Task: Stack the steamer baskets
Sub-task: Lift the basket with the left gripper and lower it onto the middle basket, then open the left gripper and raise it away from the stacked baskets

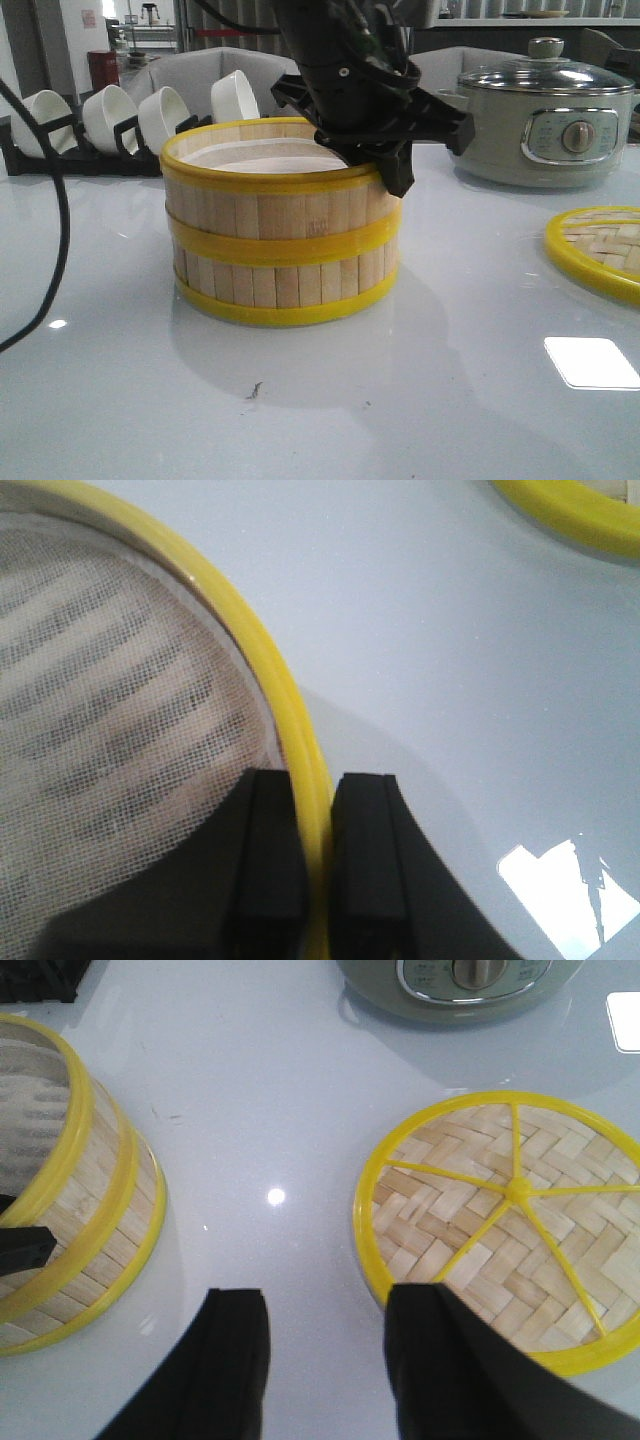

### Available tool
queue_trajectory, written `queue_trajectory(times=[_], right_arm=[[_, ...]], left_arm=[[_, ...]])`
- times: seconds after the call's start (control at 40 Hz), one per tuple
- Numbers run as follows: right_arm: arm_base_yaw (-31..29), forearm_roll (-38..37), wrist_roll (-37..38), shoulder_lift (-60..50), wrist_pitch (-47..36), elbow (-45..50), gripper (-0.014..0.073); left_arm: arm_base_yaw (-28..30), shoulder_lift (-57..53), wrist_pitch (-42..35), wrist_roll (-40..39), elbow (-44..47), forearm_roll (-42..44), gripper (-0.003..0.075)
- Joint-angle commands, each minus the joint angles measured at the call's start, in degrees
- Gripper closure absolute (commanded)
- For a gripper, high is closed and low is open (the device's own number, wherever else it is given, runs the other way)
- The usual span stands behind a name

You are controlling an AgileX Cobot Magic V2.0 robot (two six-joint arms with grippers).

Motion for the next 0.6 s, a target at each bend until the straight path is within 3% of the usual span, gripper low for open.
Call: queue_trajectory(times=[0.0, 0.4, 0.58], right_arm=[[-0.1, 0.7, -0.7, -0.6, -4.1, -2.4, 0.0197], [-0.1, 0.7, -0.7, -0.6, -4.0, -2.4, 0.0197], [-0.1, 0.7, -0.7, -0.6, -4.0, -2.4, 0.0197]], left_arm=[[-0.3, -3.2, -3.0, 0.3, -2.0, 1.8, 0.0636], [-0.3, -4.2, -1.2, 0.3, -5.7, 2.7, 0.0627], [-0.3, -4.2, 2.1, 0.3, -8.7, 2.8, 0.0508]])
